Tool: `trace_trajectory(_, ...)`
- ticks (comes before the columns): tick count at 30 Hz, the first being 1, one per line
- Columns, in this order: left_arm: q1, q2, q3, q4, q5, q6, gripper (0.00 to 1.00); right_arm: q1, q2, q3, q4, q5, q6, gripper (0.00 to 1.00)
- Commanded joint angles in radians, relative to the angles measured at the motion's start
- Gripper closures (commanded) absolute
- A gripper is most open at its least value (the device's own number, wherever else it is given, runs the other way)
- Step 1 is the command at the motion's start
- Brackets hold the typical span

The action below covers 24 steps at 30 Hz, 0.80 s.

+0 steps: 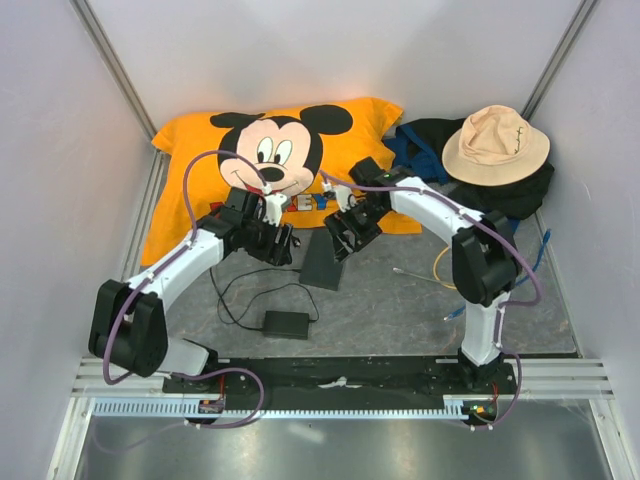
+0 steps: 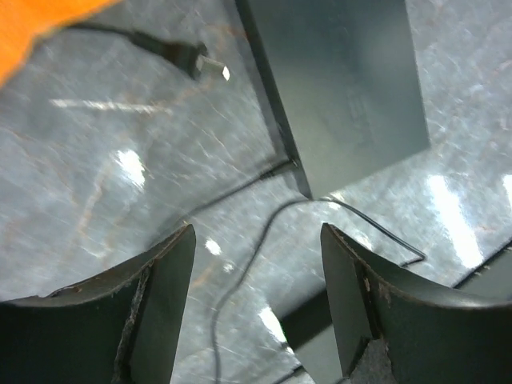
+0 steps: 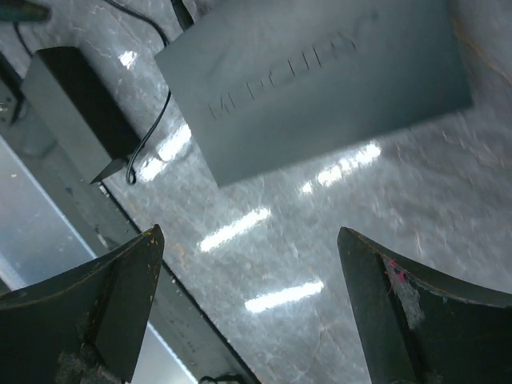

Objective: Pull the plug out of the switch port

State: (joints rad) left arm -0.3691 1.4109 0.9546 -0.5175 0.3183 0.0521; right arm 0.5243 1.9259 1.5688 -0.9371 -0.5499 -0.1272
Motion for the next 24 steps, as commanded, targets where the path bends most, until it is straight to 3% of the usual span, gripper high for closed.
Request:
trace_trajectory(1, 0.044, -0.088, -0.052, 0.019, 0.073, -0.089, 0.28, 0.029, 0.08, 0.156, 0.021, 0.09, -0.006, 0.02)
trace_trajectory(5, 0.12, -0.101, -0.102, 0.054, 0.129, -0.146, 0.3, 0.045, 0.107, 0.171, 0.018, 0.073, -0.002, 0.1)
trace_trajectory(10, 0.125, -0.049, -0.105, 0.144, 0.28, -0.21, 0.32, 0.065, 0.096, 0.048, 0.015, 0.102, 0.026, 0.07)
trace_trajectory(18, 0.124, 0.184, -0.057, 0.293, 0.418, -0.328, 0.33, 0.063, 0.15, 0.092, 0.038, 0.099, 0.023, 0.06)
trace_trajectory(24, 0.108, 0.298, -0.024, 0.315, 0.458, -0.347, 0.34, 0.03, 0.215, 0.177, 0.054, -0.076, 0.009, 0.05)
